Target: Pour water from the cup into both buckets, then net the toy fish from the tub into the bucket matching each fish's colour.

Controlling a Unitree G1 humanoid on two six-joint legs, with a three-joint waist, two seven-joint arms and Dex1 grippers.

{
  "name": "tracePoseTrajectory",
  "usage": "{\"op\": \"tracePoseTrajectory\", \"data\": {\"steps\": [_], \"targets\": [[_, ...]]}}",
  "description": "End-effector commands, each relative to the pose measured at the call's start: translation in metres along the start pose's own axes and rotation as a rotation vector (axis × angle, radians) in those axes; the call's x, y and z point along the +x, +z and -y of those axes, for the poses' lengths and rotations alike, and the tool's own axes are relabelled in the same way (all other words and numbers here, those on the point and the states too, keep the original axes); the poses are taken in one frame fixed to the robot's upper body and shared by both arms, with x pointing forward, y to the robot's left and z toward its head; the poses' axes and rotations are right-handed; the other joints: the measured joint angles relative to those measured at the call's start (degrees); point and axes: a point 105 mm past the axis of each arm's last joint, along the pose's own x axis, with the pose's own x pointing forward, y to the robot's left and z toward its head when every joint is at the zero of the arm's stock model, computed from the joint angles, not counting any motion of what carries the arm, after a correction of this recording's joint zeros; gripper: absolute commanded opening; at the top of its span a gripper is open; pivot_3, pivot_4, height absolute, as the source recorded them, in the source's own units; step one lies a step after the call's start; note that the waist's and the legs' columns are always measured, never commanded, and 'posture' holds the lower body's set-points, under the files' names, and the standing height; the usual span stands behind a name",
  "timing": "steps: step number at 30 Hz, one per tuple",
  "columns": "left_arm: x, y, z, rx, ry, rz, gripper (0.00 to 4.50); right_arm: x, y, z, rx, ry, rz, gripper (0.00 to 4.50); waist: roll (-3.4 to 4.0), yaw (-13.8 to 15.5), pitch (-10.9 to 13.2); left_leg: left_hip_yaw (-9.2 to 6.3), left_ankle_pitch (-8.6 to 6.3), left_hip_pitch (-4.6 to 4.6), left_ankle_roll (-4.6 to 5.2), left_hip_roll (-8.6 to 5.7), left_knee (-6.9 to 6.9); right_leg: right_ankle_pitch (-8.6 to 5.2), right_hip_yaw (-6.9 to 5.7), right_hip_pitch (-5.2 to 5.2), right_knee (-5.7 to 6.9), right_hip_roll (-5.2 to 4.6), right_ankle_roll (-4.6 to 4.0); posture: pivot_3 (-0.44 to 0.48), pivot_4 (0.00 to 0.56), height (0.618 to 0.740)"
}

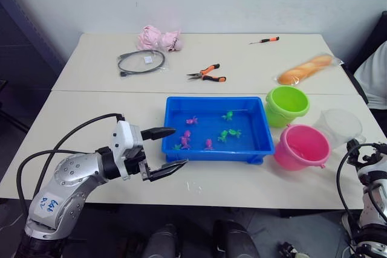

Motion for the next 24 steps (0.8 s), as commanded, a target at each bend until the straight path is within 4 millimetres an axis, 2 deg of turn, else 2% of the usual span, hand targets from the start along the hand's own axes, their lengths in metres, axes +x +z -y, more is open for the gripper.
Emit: {"op": "tracePoseTrajectory", "data": {"steps": [1,4,12,21,24], "targets": [[0.0,0.007,0.0,0.042,-0.003,0.015,4.5,0.003,0.024,0.009,0.024,-0.013,0.072,1.6,0.0,0.02,0.0,0.0,0.0,0.0,0.0,0.0,0.0,0.0,0.0,0.0,0.0,0.0,0.0,0.0,0.15,0.74],[0.0,0.007,0.0,0.043,-0.005,0.015,4.5,0.004,0.026,0.006,0.067,0.009,0.07,0.02,0.0,0.11,0.0,0.0,0.0,-0.01,0.01,0.0,0.0,0.0,0.0,0.0,-0.01,-0.01,0.01,0.0,0.15,0.74],[0.004,0.006,0.001,0.031,-0.022,0.028,4.5,-0.001,0.039,0.008,0.106,-0.007,0.105,0.02,0.0,0.33,0.0,-0.07,0.0,-0.05,0.03,-0.01,0.01,0.01,-0.03,0.04,-0.07,-0.02,0.03,0.0,0.15,0.74],[0.012,0.004,0.0,0.013,-0.064,0.05,4.5,-0.017,0.091,0.005,0.031,0.047,0.183,0.02,0.19,0.29,0.02,-0.05,0.0,-0.07,0.03,-0.02,0.0,0.02,-0.02,0.01,-0.06,-0.02,0.03,0.0,0.15,0.74],[0.017,0.003,-0.001,0.006,-0.089,0.058,4.5,-0.027,0.111,-0.003,-0.143,0.108,0.166,0.02,0.31,0.33,0.04,-0.05,0.0,-0.09,0.03,-0.01,-0.02,0.02,-0.02,-0.02,-0.05,-0.02,0.03,0.0,0.15,0.74]]}}
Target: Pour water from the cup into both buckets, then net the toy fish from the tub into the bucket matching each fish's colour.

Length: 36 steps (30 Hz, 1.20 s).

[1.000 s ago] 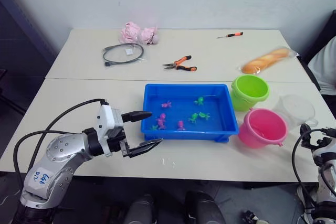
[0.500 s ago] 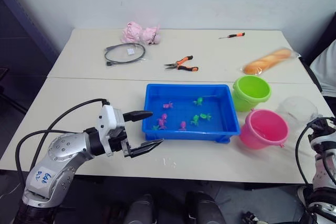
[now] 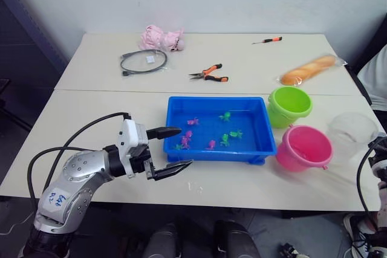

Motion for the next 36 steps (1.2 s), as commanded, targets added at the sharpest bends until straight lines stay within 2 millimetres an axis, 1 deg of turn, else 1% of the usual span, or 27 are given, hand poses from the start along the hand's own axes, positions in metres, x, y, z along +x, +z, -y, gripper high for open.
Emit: {"op": "tracePoseTrajectory", "data": {"steps": [1,3,5,9,13,15,20,22,27,33,36], "targets": [[0.003,0.003,-0.001,0.03,-0.028,0.019,4.5,-0.008,0.053,-0.008,-0.174,0.063,0.093,0.02,0.07,0.09,-0.01,0.01,0.0,0.0,0.0,0.0,-0.02,0.0,0.01,-0.02,-0.01,0.0,0.0,0.0,0.15,0.74],[0.006,0.002,-0.001,0.026,-0.041,0.026,4.5,-0.012,0.067,-0.005,-0.156,0.025,0.129,0.02,0.01,0.05,0.01,0.01,0.0,0.01,0.0,0.01,-0.04,0.0,0.0,-0.01,-0.02,0.02,0.0,0.0,0.15,0.74],[0.009,0.002,-0.001,0.022,-0.056,0.034,4.5,-0.016,0.078,-0.011,-0.217,0.038,0.151,0.02,0.01,0.07,0.01,0.02,0.01,0.02,-0.01,0.01,-0.03,0.0,0.0,-0.01,-0.02,0.03,0.0,0.0,0.15,0.74],[0.013,0.001,-0.002,0.02,-0.072,0.045,4.5,-0.025,0.088,-0.024,-0.358,0.079,0.164,0.02,0.01,0.31,0.01,0.02,0.01,0.0,0.0,0.0,-0.04,0.0,-0.01,-0.02,-0.02,0.03,0.01,0.0,0.15,0.74],[0.017,0.001,-0.001,0.015,-0.098,0.054,4.5,-0.029,0.092,-0.031,-0.502,0.105,0.183,0.02,0.01,0.79,0.02,0.03,0.01,0.0,0.0,-0.02,-0.03,0.01,0.01,-0.02,-0.04,0.03,0.02,0.0,0.15,0.74],[0.02,0.001,-0.001,0.014,-0.109,0.06,4.5,-0.031,0.092,-0.04,-0.61,0.147,0.193,0.02,0.01,1.01,0.02,0.03,0.0,-0.01,0.01,-0.03,-0.03,0.01,0.01,-0.02,-0.06,0.03,0.02,0.0,0.15,0.74],[0.025,0.003,0.0,0.012,-0.124,0.073,4.5,-0.034,0.083,-0.059,-0.783,0.242,0.209,0.02,0.0,1.18,0.02,0.03,0.0,-0.01,0.01,-0.03,-0.03,0.01,0.01,-0.02,-0.07,0.04,0.03,0.0,0.15,0.74],[0.026,0.002,0.001,0.012,-0.127,0.074,4.5,-0.034,0.081,-0.06,-0.788,0.245,0.218,0.02,0.0,1.16,0.02,0.04,0.01,-0.01,0.0,-0.03,-0.03,0.01,0.01,-0.02,-0.07,0.05,0.03,0.0,0.15,0.74],[0.026,0.002,0.0,0.011,-0.123,0.075,4.5,-0.035,0.073,-0.071,-0.876,0.3,0.232,0.02,-0.01,1.19,0.03,0.03,0.01,-0.01,0.0,-0.03,-0.03,0.01,0.0,-0.02,-0.07,0.05,0.03,0.0,0.15,0.74],[0.024,0.002,-0.001,0.013,-0.117,0.072,4.5,-0.036,0.076,-0.075,-0.961,0.318,0.28,0.02,-0.01,1.2,0.03,0.03,0.01,-0.01,-0.01,-0.04,-0.03,0.01,0.0,-0.02,-0.07,0.05,0.03,0.0,0.15,0.74],[0.024,0.002,0.0,0.014,-0.116,0.071,4.5,-0.036,0.074,-0.076,-0.992,0.332,0.281,0.02,-0.01,1.19,0.03,0.03,0.02,-0.01,-0.02,-0.04,-0.03,0.01,0.0,-0.02,-0.08,0.05,0.03,0.0,0.15,0.74]]}}
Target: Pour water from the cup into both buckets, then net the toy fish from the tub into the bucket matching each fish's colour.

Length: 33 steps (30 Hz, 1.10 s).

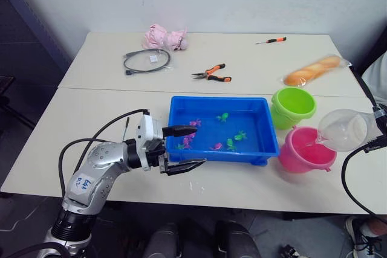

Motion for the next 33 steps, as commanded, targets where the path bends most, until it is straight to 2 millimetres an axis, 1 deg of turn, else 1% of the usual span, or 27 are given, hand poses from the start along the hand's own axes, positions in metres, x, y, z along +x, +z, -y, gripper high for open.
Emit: {"op": "tracePoseTrajectory", "data": {"steps": [1,4,9,18,23,29,33], "targets": [[0.0,0.007,0.003,0.041,-0.008,0.013,4.5,-0.001,0.011,0.011,-0.073,-0.023,0.048,0.02,0.0,0.0,0.0,0.0,0.0,0.0,0.0,0.0,0.0,0.0,0.0,0.0,0.0,0.0,0.0,0.0,0.15,0.74],[0.001,0.007,0.002,0.041,-0.009,0.013,4.5,-0.001,0.012,0.013,-0.098,-0.039,0.054,0.02,0.0,0.0,0.0,0.0,0.0,0.0,0.0,0.0,0.0,0.0,0.0,0.0,0.0,0.0,0.0,0.0,0.15,0.74],[0.001,0.007,0.002,0.042,-0.01,0.011,4.5,-0.002,0.017,0.009,-0.145,-0.021,0.084,0.02,0.0,-0.05,0.0,0.0,0.0,0.01,-0.01,0.0,0.0,0.0,0.0,0.0,0.01,0.0,0.0,0.0,0.15,0.74],[0.001,0.007,0.002,0.044,-0.011,0.009,4.5,-0.002,0.014,0.009,-0.146,-0.034,0.076,0.02,0.0,-0.01,0.0,0.0,0.01,0.01,-0.02,0.0,0.0,0.0,0.0,0.0,0.01,0.0,0.0,0.0,0.15,0.74],[0.002,0.007,0.001,0.047,-0.009,0.01,4.5,-0.002,0.011,0.013,-0.126,-0.069,0.064,0.02,0.0,-0.03,0.0,0.0,0.01,0.01,-0.02,0.0,0.0,0.0,0.0,0.01,0.01,0.01,0.0,0.0,0.15,0.74],[0.001,0.008,-0.002,0.057,-0.002,0.011,4.5,-0.001,0.007,0.022,0.141,-0.147,0.054,0.02,0.0,-0.04,0.0,-0.01,0.02,0.01,-0.02,0.01,0.01,0.0,0.0,0.01,0.02,0.0,0.0,0.0,0.15,0.74],[-0.002,0.007,-0.004,0.076,0.002,-0.006,4.5,0.0,-0.003,0.04,0.393,-0.285,-0.007,0.02,-0.01,-0.04,0.0,-0.02,0.02,0.01,-0.01,0.01,0.02,0.0,0.0,0.01,0.03,0.0,0.0,0.0,0.15,0.74]]}}
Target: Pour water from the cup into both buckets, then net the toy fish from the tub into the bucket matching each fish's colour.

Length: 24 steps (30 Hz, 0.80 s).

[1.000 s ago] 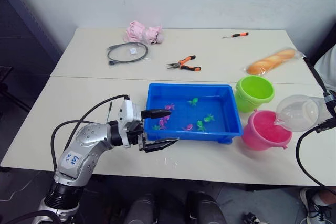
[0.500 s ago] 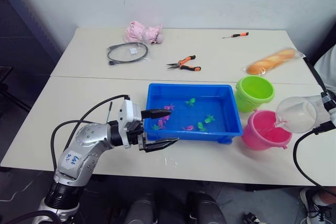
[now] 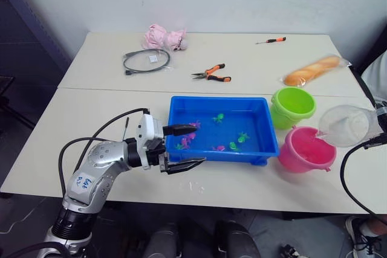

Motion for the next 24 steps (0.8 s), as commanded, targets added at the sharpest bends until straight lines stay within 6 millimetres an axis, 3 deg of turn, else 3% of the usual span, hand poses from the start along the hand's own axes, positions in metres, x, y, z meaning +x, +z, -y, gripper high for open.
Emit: {"op": "tracePoseTrajectory", "data": {"steps": [1,4,8,12,17,24], "targets": [[-0.003,0.006,-0.001,0.066,-0.013,-0.012,4.5,0.0,0.015,0.03,0.198,-0.167,0.01,0.02,0.0,0.0,0.0,0.0,0.0,0.0,0.0,0.0,0.0,0.0,0.0,0.0,0.01,-0.01,0.0,0.0,0.15,0.74],[-0.005,0.006,-0.003,0.071,-0.001,-0.011,4.5,0.005,0.022,0.03,0.282,-0.162,-0.001,0.02,0.01,-0.01,-0.01,-0.01,0.0,0.0,0.01,0.01,0.0,0.0,0.0,0.0,0.01,-0.01,0.0,0.0,0.15,0.74],[-0.004,0.013,-0.012,0.055,0.054,0.04,4.5,0.018,0.017,0.033,0.316,-0.183,-0.139,0.02,0.01,-0.03,0.0,-0.01,0.0,-0.01,0.04,0.01,0.01,0.0,0.01,-0.01,0.01,-0.04,0.0,0.0,0.15,0.74],[-0.003,0.022,-0.016,0.017,0.098,0.112,4.5,0.036,0.022,0.031,0.254,-0.139,-0.184,0.02,0.01,-0.06,0.0,0.0,-0.01,-0.05,0.09,-0.01,0.01,0.0,-0.01,-0.03,0.01,-0.05,0.0,0.0,0.15,0.74],[-0.002,0.025,-0.017,0.016,0.139,0.134,4.5,0.068,0.027,0.031,0.054,-0.114,-0.204,0.02,0.0,-0.16,0.0,0.04,0.03,-0.05,0.13,-0.04,0.02,0.0,-0.01,-0.03,0.0,-0.04,0.0,0.0,0.15,0.74],[0.007,0.024,-0.015,0.017,0.173,0.149,4.5,0.101,0.03,0.014,-0.131,-0.063,-0.154,0.02,-0.02,-0.12,0.01,0.05,0.1,-0.07,0.06,-0.06,0.02,0.01,-0.03,-0.04,-0.01,-0.03,0.02,0.0,0.15,0.74]]}}
